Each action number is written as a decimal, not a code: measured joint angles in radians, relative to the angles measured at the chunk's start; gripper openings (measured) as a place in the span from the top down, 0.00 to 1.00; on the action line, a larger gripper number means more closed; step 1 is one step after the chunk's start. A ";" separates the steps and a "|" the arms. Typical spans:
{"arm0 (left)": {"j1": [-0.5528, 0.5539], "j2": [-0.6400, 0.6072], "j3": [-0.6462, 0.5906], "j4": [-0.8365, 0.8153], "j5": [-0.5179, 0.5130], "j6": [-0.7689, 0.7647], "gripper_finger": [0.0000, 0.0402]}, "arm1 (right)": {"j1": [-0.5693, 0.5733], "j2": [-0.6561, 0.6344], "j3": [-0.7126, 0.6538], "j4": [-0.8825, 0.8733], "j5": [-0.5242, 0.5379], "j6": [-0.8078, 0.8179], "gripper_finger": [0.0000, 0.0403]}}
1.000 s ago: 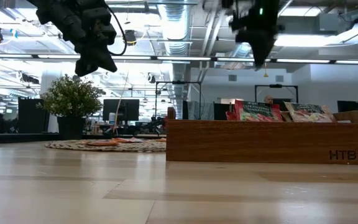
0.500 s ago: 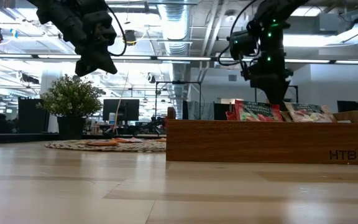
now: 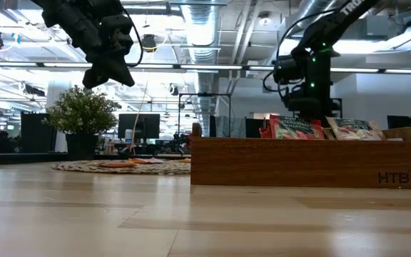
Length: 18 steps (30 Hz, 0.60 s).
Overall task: Pick & Place Tea
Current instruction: Put the orange tea bag into the left slot of the wooden organizer
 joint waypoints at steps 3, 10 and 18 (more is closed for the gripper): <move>0.000 0.000 0.000 0.000 0.000 0.000 1.00 | -0.011 0.000 -0.026 0.002 -0.032 0.000 0.34; 0.000 0.000 0.000 0.000 -0.009 -0.015 1.00 | 0.001 0.000 -0.106 0.060 -0.099 0.024 0.34; 0.000 0.000 0.000 0.043 -0.014 -0.015 1.00 | 0.046 0.000 -0.158 0.141 -0.103 0.040 0.34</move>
